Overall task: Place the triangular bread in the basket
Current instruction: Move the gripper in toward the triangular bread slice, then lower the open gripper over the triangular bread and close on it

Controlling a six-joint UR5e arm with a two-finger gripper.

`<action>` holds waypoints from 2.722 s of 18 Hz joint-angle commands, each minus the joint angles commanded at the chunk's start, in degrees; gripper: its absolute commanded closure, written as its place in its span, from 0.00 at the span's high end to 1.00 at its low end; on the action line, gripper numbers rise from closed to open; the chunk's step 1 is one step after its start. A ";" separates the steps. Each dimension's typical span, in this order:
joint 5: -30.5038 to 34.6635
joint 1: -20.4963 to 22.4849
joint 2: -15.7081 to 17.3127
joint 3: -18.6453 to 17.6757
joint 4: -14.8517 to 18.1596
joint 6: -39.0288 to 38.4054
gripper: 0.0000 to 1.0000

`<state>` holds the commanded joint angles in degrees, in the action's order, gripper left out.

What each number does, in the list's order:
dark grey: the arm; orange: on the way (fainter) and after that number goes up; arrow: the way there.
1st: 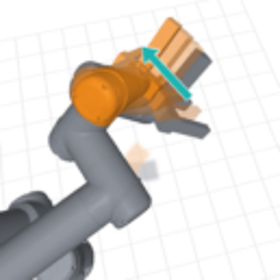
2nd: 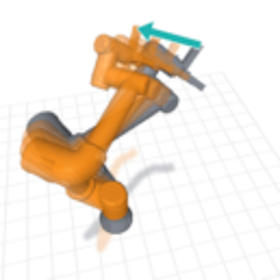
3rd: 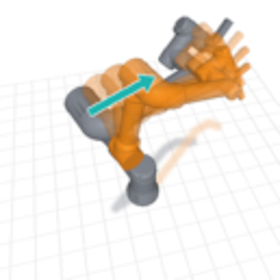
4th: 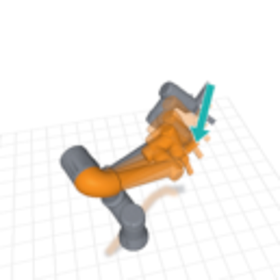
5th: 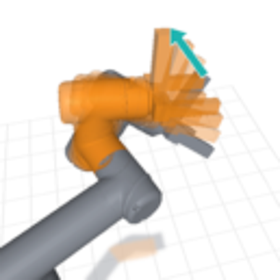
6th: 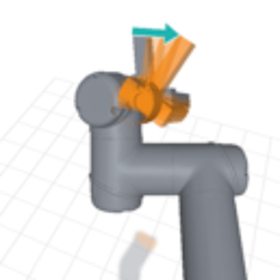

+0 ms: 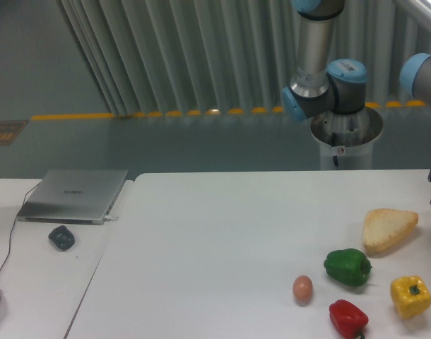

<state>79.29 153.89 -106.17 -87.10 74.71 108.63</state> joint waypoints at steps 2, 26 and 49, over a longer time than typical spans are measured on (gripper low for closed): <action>-4.39 0.80 -0.26 0.00 -0.09 -0.09 1.00; -4.59 -2.10 -0.18 -0.18 -4.65 -14.48 1.00; 11.75 -9.48 2.11 -7.56 -6.51 -27.95 1.00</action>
<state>91.04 144.41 -104.06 -94.66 68.20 80.68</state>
